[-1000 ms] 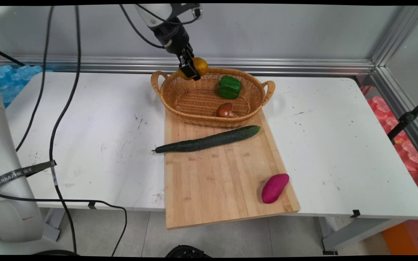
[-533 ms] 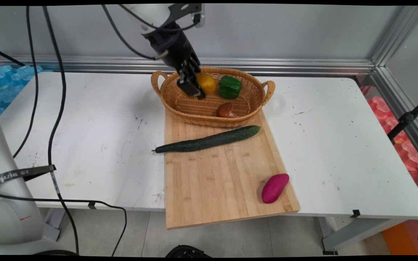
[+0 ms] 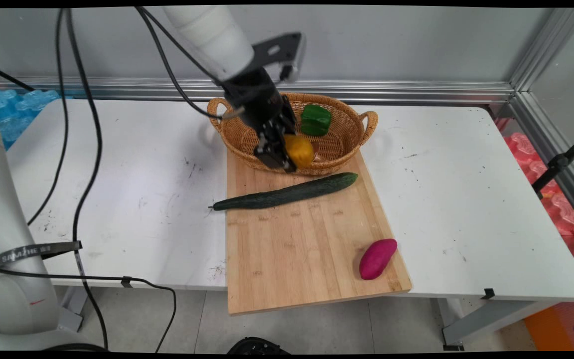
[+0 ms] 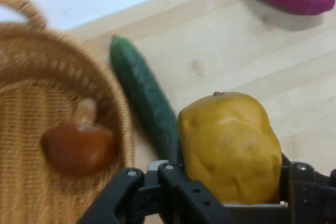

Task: Place the picked object on the cutting board

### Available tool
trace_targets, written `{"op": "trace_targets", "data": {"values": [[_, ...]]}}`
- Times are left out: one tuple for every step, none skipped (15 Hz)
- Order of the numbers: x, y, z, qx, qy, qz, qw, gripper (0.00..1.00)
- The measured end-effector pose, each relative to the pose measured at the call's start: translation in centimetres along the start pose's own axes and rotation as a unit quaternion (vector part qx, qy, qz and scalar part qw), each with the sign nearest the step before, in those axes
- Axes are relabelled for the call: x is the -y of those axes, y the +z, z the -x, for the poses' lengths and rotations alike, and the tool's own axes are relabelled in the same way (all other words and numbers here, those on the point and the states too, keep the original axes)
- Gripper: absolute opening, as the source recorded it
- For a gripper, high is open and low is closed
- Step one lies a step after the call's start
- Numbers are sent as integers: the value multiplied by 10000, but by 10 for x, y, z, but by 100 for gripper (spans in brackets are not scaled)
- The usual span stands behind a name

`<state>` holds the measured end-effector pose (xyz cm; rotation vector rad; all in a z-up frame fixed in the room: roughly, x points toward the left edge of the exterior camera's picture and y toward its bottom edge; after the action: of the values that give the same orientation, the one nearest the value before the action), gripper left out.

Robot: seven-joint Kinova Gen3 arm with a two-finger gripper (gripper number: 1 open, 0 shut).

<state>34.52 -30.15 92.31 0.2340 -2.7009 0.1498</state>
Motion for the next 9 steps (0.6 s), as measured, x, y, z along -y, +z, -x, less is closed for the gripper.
{"op": "trace_targets", "data": {"values": [[-2,9,-3,-1,107,43,9999,0],[-3,14,-4,-3,177,72,9998,0],[-4,20,-6,-3,240,105,9997,0],[-6,31,-9,-6,339,159,9993,0],[-7,41,-11,-6,409,203,9990,0],[-7,52,-15,-12,489,245,9985,0],[-8,64,-18,-16,565,287,9980,0],[-8,74,-21,-16,625,328,9975,0],[-8,86,-24,-14,696,372,9969,0]]}}
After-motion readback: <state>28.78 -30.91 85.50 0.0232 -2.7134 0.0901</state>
